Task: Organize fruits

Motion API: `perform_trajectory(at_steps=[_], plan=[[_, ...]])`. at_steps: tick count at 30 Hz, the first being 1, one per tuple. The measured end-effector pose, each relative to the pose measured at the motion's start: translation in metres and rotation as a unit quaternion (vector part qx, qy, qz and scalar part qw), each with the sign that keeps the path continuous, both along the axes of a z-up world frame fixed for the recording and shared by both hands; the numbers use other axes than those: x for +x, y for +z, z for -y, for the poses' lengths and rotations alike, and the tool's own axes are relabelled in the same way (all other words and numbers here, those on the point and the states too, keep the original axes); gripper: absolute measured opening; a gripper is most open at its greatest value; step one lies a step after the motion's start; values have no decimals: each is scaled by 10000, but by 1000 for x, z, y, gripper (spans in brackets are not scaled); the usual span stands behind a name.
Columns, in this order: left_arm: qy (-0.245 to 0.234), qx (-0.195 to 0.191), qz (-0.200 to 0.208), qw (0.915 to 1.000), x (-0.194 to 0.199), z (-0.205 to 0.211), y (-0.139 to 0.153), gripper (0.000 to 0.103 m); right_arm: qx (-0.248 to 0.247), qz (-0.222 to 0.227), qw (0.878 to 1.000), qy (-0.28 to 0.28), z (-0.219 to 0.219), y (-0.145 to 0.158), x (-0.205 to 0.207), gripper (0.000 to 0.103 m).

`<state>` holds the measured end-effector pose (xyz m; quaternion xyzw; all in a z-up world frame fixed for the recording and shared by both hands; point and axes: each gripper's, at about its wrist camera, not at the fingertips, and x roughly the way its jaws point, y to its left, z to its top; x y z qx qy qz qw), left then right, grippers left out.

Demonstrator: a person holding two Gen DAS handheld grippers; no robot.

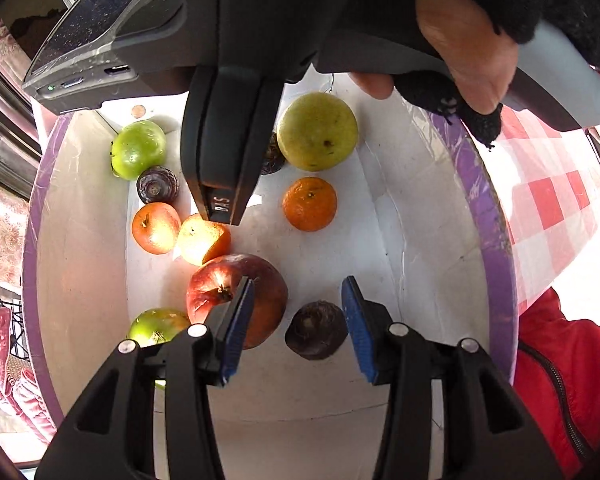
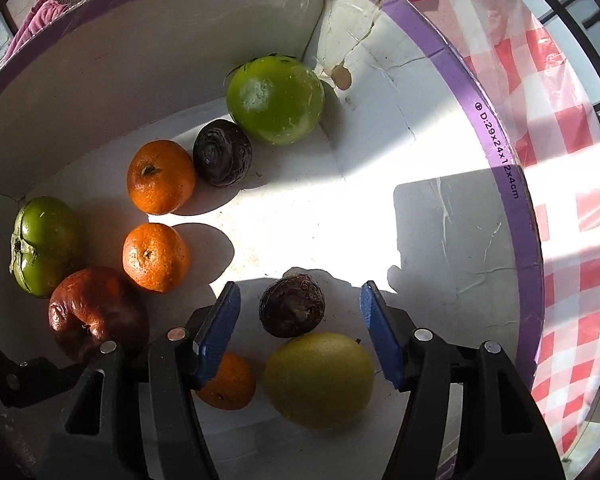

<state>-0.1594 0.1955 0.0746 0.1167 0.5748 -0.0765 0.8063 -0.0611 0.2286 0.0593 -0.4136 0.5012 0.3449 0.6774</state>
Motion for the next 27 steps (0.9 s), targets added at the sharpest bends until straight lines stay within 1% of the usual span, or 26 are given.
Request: perform_trajectory(at_steps=[1,2,3,4,5,6,7,8,9,10,11,12,13,14,16,17,19,20,21,24,26,27], plan=[[31,-28,12,10000,0,-1,1,51,53,37,10000,-13,1,3,1,65],[69,-51,31,10000,0,-2,2,57,101,69,9999,-28,2,6,2,69],[104,-75,60,9999,-2,-4,3,59,138,109,9998,-50,4,8,2,71],[131,-128,99,9998,-4,-6,6,64,187,160,9997,-81,6,11,2,75],[165,-172,158,9996,-6,-7,8,65,253,218,9994,-122,9,14,2,79],[222,-196,230,9993,-10,-9,12,66,333,232,9991,-156,11,24,9,81],[285,-199,330,9989,-14,-11,17,70,426,194,9987,-219,12,28,6,85],[338,-216,474,9981,-20,-13,23,75,517,129,9981,-299,13,31,4,86],[359,-315,636,9968,-28,-16,30,81,581,62,9975,-390,15,36,3,86],[379,-453,817,9949,-39,-19,37,90,635,26,9968,-494,18,41,3,86],[415,-576,1011,9923,-48,-23,46,94,720,15,9954,-636,21,46,1,86],[463,-668,1228,9891,-58,-26,55,95,833,5,9934,-793,23,49,-3,86],[531,-737,1479,9848,-69,-30,66,100,958,-9,9911,-925,27,55,-7,86],[624,-780,1747,9796,-80,-33,77,101,1123,-29,9881,-1047,32,61,-11,86],[901,-794,2266,9665,-101,-40,97,101,1554,-189,9803,-1203,41,72,-22,86],[1074,-788,2467,9599,-107,-39,106,101,1775,-338,9754,-1262,46,76,-29,86],[1492,-766,2755,9466,-119,-49,118,101,2075,-642,9658,-1418,43,71,-47,87],[1710,-716,2836,9409,-123,-54,120,101,2148,-755,9618,-1518,45,73,-54,87],[1915,-611,2859,9369,-125,-58,121,101,2189,-819,9591,-1596,48,74,-57,86],[2480,-195,2782,9277,-123,-77,115,101,2294,-818,9524,-1834,50,69,-77,87],[2765,-74,2599,9252,-119,-81,109,101,2360,-874,9492,-1889,53,68,-82,87],[2882,-89,2430,9262,-112,-86,104,101,2373,-894,9481,-1919,55,65,-84,87]])
